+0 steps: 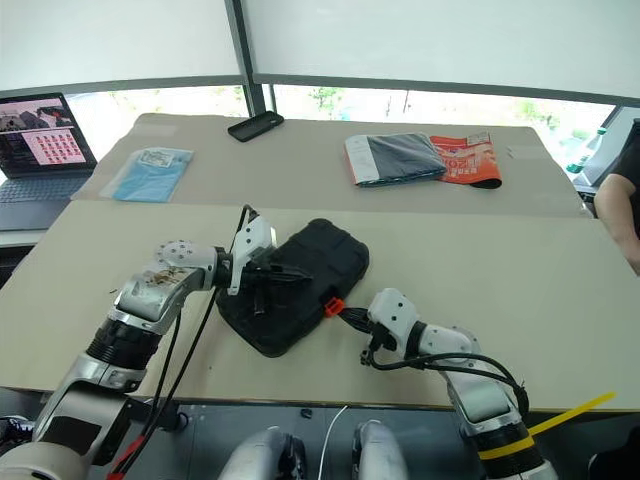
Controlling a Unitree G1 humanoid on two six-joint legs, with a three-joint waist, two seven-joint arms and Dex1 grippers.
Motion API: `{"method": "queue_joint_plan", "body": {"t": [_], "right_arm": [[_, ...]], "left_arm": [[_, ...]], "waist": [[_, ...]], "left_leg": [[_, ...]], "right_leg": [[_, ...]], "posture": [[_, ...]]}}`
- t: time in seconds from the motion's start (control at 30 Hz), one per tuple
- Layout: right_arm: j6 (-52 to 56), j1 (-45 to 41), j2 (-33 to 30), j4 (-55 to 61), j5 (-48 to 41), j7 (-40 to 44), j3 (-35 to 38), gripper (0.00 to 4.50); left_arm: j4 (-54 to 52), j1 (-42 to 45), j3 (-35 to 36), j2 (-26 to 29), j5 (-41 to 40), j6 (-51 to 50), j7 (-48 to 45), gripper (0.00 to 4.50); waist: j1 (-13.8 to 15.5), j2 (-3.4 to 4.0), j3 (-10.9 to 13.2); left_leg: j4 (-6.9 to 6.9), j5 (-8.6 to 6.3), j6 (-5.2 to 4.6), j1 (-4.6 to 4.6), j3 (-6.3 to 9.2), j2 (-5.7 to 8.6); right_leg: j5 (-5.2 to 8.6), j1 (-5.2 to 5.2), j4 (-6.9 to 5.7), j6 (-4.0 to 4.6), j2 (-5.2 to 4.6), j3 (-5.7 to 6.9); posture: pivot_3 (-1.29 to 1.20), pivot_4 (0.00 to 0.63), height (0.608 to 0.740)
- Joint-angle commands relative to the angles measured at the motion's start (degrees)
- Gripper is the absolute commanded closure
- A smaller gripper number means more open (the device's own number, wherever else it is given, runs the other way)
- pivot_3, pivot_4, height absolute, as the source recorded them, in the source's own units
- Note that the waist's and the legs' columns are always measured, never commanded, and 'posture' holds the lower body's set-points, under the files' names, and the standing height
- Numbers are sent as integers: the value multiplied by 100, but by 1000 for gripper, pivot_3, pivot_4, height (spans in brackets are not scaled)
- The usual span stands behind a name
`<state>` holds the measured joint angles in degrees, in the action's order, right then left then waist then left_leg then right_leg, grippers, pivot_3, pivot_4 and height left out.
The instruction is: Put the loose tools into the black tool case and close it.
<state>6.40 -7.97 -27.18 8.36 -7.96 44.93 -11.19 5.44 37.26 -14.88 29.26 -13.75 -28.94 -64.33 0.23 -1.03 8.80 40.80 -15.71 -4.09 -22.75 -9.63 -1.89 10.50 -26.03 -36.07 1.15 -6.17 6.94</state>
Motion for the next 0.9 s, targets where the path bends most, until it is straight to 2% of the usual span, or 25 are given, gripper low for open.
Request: {"method": "queue_joint_plan", "body": {"t": [0.03,0.53,0.67,0.9], "right_arm": [[-96,-216,206,423,-269,10,57,4500],[260,-417,353,739,-678,41,250,4500],[218,-493,262,610,-420,173,23,4500],[276,-435,-39,739,-774,236,570,4500]], "left_arm": [[266,-310,-315,32,173,-387,24,4439],[254,-407,-356,-2,195,-473,26,4439],[249,-445,-378,1,201,-473,9,4439],[241,-464,-325,37,197,-460,11,4439]], "waist": [[-15,0,0],[-95,11,-23],[-77,13,-35],[-48,13,-43]], "left_leg": [[0,0,1,0,0,0],[-7,-1,0,17,-1,-6],[-9,-1,-1,17,-1,-3],[-9,-4,-4,16,-1,0]], "right_leg": [[0,0,0,0,0,0],[0,7,-3,1,1,-5],[2,8,-1,4,0,-3],[2,11,4,4,-6,-3]], "posture": [[0,150,740],[0,150,740],[0,150,740],[0,150,740]]}}
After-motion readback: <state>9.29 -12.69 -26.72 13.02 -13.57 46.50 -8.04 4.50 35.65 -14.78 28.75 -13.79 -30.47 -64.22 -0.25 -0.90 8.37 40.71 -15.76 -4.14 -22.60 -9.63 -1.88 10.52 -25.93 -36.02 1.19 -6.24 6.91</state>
